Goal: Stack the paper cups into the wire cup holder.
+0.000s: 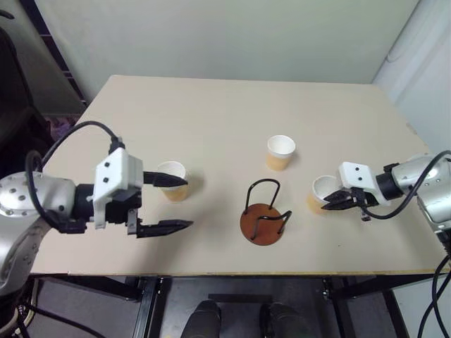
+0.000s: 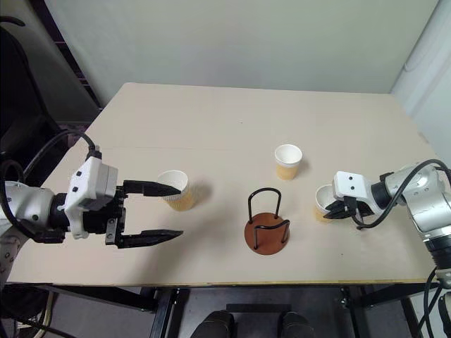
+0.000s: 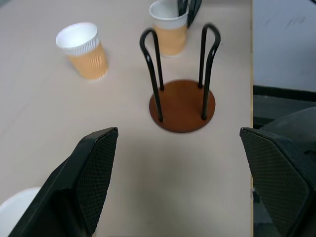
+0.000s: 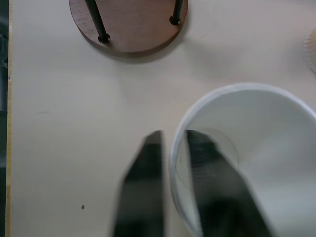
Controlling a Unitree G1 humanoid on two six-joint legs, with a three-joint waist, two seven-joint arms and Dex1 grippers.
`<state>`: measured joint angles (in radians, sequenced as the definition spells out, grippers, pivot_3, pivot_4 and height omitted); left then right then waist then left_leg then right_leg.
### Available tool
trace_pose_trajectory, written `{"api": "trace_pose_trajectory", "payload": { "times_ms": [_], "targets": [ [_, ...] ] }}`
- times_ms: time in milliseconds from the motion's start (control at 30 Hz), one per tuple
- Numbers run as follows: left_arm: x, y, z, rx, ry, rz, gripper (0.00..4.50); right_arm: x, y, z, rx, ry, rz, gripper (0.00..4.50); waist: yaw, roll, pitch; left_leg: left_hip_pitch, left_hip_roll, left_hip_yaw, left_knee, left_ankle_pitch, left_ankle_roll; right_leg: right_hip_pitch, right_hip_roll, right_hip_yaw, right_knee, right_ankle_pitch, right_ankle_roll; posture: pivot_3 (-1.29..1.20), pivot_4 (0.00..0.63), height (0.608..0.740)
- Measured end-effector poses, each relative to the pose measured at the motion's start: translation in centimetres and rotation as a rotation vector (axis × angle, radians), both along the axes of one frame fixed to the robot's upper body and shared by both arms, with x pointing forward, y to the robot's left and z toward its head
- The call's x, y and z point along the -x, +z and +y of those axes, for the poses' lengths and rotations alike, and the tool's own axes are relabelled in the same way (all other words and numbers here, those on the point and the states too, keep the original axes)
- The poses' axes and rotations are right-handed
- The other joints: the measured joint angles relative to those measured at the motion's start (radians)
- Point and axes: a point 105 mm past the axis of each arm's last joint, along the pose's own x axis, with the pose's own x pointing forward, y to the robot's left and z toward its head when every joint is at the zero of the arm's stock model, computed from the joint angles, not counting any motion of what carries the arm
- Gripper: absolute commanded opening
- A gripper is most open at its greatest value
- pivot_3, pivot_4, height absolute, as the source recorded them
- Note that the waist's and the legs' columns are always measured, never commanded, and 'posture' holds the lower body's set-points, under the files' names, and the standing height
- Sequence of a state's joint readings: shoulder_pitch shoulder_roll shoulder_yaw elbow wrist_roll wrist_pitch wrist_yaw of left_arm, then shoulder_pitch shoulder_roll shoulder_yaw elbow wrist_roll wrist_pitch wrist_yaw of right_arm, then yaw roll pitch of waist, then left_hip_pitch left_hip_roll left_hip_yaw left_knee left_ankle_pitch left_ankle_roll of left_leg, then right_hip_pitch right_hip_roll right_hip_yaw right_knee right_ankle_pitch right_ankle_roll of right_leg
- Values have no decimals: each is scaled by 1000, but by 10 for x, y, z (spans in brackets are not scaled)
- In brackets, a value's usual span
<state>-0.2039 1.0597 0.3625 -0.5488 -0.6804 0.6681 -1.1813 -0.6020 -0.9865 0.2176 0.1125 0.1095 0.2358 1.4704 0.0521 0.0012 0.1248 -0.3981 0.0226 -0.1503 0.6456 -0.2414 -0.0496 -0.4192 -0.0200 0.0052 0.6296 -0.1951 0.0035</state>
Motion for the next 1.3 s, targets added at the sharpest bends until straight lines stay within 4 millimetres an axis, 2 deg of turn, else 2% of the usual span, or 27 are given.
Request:
{"api": "trace_pose_trajectory", "payload": {
  "times_ms": [133,233,300,400,467,567,733,833,967,1067,1300],
  "targets": [
    [-3,7,10,-18,46,-44,4257,5,6,2,-33,23,21,23,-2,1,0,0,0,1,0,0,0,0,0,0,0,-1,-1,0,150,740],
    [-8,3,19,-20,90,-37,4257,7,28,8,-105,51,-2,23,-5,2,1,-1,0,2,-1,0,-1,-2,0,0,1,-1,-2,0,150,740],
    [-9,2,21,-25,101,-42,4257,8,59,18,-198,82,-48,23,-6,2,1,-2,0,2,-1,0,-1,-4,1,0,1,-2,-3,0,150,740],
    [-10,1,23,-27,112,-50,4257,21,126,39,-364,188,-176,23,-10,3,2,-2,0,4,-3,1,-3,-5,3,1,1,-2,-4,0,150,740],
    [-13,0,25,-30,126,-54,4257,32,150,54,-432,254,-224,23,-10,0,0,-2,3,2,-5,0,-6,-4,6,1,0,-4,-6,0,150,740],
    [-14,-3,25,-37,126,-46,4257,45,147,70,-482,324,-160,23,-8,0,0,-3,6,2,-5,0,-8,-5,8,0,0,-4,-7,0,150,740],
    [-14,-3,24,-38,125,-44,4257,54,133,81,-509,349,-77,23,-10,0,0,-2,8,4,-6,0,-11,-5,11,0,1,-5,-8,0,150,740],
    [-14,-4,24,-38,126,-44,4257,53,123,85,-500,342,-51,23,-10,0,0,-1,9,3,-6,0,-11,-5,12,0,3,-5,-9,0,150,740],
    [-14,-4,24,-39,127,-42,4257,51,100,92,-470,331,18,23,-10,0,0,0,9,2,-6,0,-11,-6,12,0,6,-6,-10,0,150,740],
    [-14,-4,24,-39,126,-43,4257,53,92,96,-442,339,30,595,-10,0,0,0,10,2,-6,0,-11,-6,12,0,8,-6,-10,0,150,740],
    [-16,-5,22,-36,131,-43,4257,51,74,101,-383,325,49,3117,-10,0,0,1,10,1,-6,0,-11,-6,12,0,9,-6,-10,0,150,740]
  ]
}}
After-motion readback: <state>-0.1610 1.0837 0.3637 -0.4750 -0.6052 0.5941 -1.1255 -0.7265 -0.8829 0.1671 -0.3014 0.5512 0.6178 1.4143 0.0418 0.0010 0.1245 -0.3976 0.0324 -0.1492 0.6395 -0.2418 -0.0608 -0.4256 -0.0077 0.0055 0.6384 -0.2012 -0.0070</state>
